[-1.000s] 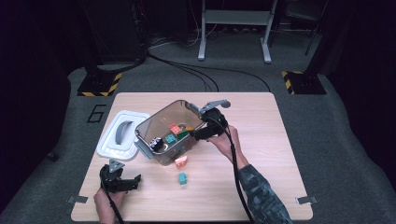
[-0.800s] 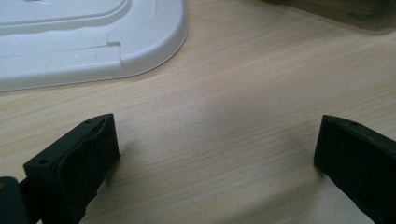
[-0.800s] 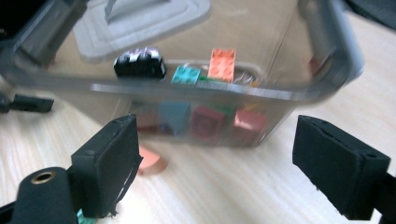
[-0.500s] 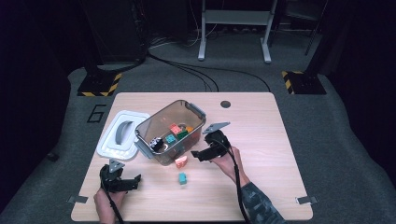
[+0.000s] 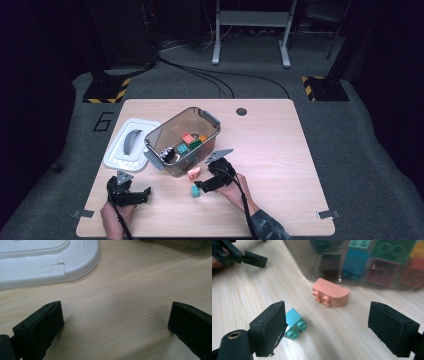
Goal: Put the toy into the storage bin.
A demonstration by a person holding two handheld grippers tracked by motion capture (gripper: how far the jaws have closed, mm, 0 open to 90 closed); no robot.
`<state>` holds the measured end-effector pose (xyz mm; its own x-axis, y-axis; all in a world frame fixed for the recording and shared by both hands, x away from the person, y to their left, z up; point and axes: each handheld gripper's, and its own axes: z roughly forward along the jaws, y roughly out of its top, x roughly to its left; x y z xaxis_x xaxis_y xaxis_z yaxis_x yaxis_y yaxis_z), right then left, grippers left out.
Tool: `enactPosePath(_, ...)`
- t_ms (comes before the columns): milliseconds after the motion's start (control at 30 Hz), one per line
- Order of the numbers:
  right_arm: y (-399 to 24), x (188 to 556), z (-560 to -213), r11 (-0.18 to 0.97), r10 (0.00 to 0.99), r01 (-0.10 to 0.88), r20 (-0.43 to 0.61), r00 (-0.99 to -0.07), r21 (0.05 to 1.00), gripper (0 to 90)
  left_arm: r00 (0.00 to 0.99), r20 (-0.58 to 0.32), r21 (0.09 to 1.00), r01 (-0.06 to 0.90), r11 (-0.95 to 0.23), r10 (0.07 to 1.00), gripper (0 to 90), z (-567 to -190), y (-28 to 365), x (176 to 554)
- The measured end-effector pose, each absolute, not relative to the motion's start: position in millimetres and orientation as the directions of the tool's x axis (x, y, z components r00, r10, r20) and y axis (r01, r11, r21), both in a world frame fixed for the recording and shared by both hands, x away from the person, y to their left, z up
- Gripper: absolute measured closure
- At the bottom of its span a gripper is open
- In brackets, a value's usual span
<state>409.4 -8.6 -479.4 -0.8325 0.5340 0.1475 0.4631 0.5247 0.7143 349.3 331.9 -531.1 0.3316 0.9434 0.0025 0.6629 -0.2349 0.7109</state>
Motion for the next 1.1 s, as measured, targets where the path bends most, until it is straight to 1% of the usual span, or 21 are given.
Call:
enactPosePath(33,-5.3,405.9,-480.8,0.525,0.542,0.483,0.162,-0.825,0.701,14.5,0.331,0.004,0.710,0.663,-0.235,0.944,0.0,-531.0,331.9,349.3)
enactPosePath(100,0.8,403.1,-484.8,0.544,0.524,0.458,0.142,-0.840,0.703,15.0,0.331,0.004,0.710,0.663,-0.236,0.944,0.0,-531.0,331.9,349.3)
enactPosePath(233,9.2,398.2,-489.1,0.556,0.509,0.447,0.137,-0.850,0.701,16.4,0.331,0.003,0.710,0.664,-0.235,0.944,0.0,-530.9,331.9,349.2)
enactPosePath(300,18.1,393.0,-493.7,0.580,0.500,0.440,0.126,-0.857,0.685,21.1,0.331,0.003,0.709,0.664,-0.235,0.944,0.0,-530.9,331.9,349.2)
enactPosePath(333,18.1,393.0,-493.7,0.580,0.500,0.440,0.126,-0.857,0.685,21.1,0.331,0.003,0.709,0.664,-0.235,0.944,0.0,-530.9,331.9,349.2)
enactPosePath(367,19.6,392.9,-495.1,0.588,0.501,0.434,0.115,-0.858,0.683,24.3,0.331,0.004,0.710,0.663,-0.235,0.944,0.0,-531.0,331.9,349.3)
enactPosePath(400,20.6,392.0,-496.4,0.595,0.500,0.437,0.115,-0.858,0.675,25.4,0.331,0.003,0.710,0.664,-0.235,0.944,0.0,-530.9,331.9,349.2)
enactPosePath(433,20.4,391.0,-497.8,0.600,0.506,0.443,0.114,-0.855,0.667,33.1,0.332,0.002,0.710,0.663,-0.235,0.943,0.0,-531.0,331.9,349.2)
enactPosePath(500,19.5,391.2,-498.2,0.606,0.497,0.438,0.114,-0.860,0.663,33.7,0.332,0.000,0.711,0.663,-0.234,0.943,0.0,-531.1,331.9,349.2)
enactPosePath(600,15.3,390.2,-497.9,0.620,0.495,0.438,0.107,-0.862,0.651,41.5,0.328,0.002,0.716,0.659,-0.231,0.945,0.0,-531.6,331.6,349.3)
enactPosePath(633,11.6,390.0,-497.2,0.625,0.496,0.437,0.105,-0.862,0.647,47.4,0.328,0.003,0.716,0.659,-0.231,0.945,0.0,-531.6,331.6,349.3)
enactPosePath(733,5.7,390.5,-496.4,0.628,0.502,0.441,0.100,-0.859,0.641,53.1,0.328,0.002,0.716,0.659,-0.231,0.945,0.0,-531.6,331.6,349.3)
enactPosePath(800,3.0,391.7,-496.3,0.635,0.494,0.431,0.092,-0.865,0.641,53.9,0.328,0.002,0.716,0.659,-0.231,0.945,0.0,-531.6,331.6,349.3)
enactPosePath(900,-2.4,393.1,-494.6,0.624,0.500,0.441,0.105,-0.860,0.645,53.3,0.329,0.002,0.716,0.659,-0.231,0.944,0.0,-531.6,331.6,349.3)
enactPosePath(1000,3.9,393.9,-491.3,0.638,0.471,0.415,0.097,-0.877,0.648,53.4,0.331,0.004,0.711,0.663,-0.235,0.944,0.0,-531.0,331.9,349.3)
enactPosePath(1100,9.6,393.5,-492.0,0.646,0.465,0.417,0.104,-0.879,0.639,54.4,0.329,0.003,0.717,0.658,-0.231,0.944,0.0,-531.7,331.7,349.4)
